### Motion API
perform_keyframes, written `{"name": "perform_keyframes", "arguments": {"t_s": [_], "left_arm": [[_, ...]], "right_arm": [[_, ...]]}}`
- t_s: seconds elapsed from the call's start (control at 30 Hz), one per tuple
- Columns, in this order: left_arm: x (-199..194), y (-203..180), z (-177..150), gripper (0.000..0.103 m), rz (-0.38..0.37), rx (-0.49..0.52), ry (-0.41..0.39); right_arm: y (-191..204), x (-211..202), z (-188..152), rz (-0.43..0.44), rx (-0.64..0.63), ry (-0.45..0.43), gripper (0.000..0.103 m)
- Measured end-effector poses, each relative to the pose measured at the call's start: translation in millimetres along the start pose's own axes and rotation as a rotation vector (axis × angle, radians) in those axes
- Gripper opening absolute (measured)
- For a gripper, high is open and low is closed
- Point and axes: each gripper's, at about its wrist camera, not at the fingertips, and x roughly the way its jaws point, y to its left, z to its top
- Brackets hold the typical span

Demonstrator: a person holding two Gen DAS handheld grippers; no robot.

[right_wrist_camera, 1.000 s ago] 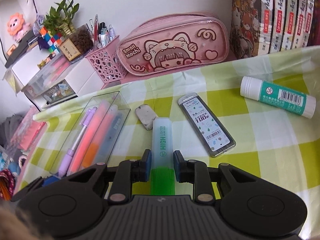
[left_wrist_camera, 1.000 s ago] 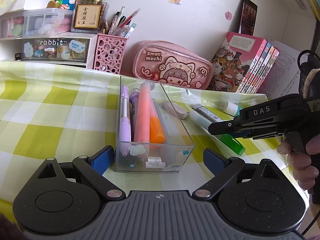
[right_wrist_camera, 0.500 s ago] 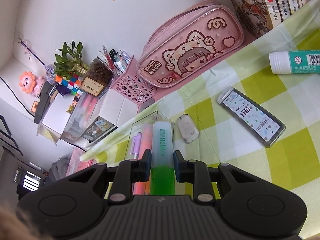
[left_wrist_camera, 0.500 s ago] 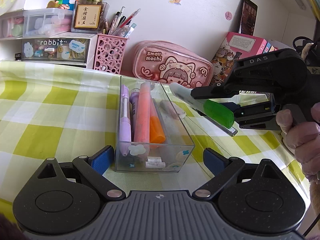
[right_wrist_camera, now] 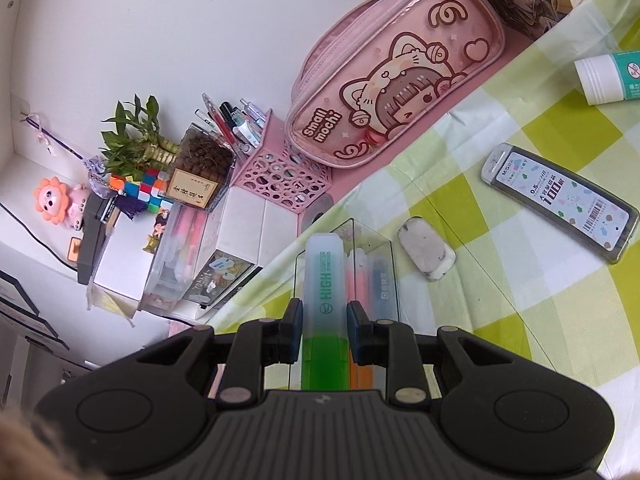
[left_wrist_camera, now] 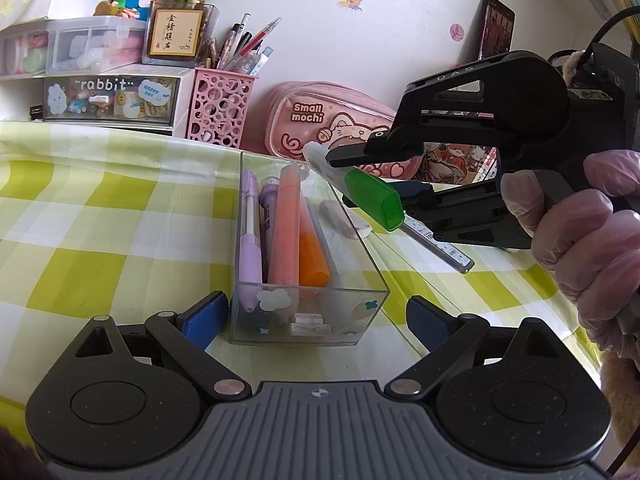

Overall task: Organize stationery
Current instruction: 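Lower the green highlighter upright into the clear tray and release it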

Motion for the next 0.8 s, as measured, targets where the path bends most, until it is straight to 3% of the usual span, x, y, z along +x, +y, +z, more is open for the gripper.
{"name": "perform_keyframes", "arguments": {"t_s": [0.33,0.8], "left_arm": [[0,-1,0,0.092,0.0,0.0,0.0],[0,0,0,0.092,0.0,0.001,0.0]], "right_arm": [[3,9,-4,-0.019,0.035,0.011,0.05],[8,-2,-4,-0.026,-0.028,-0.02,0.05]]}}
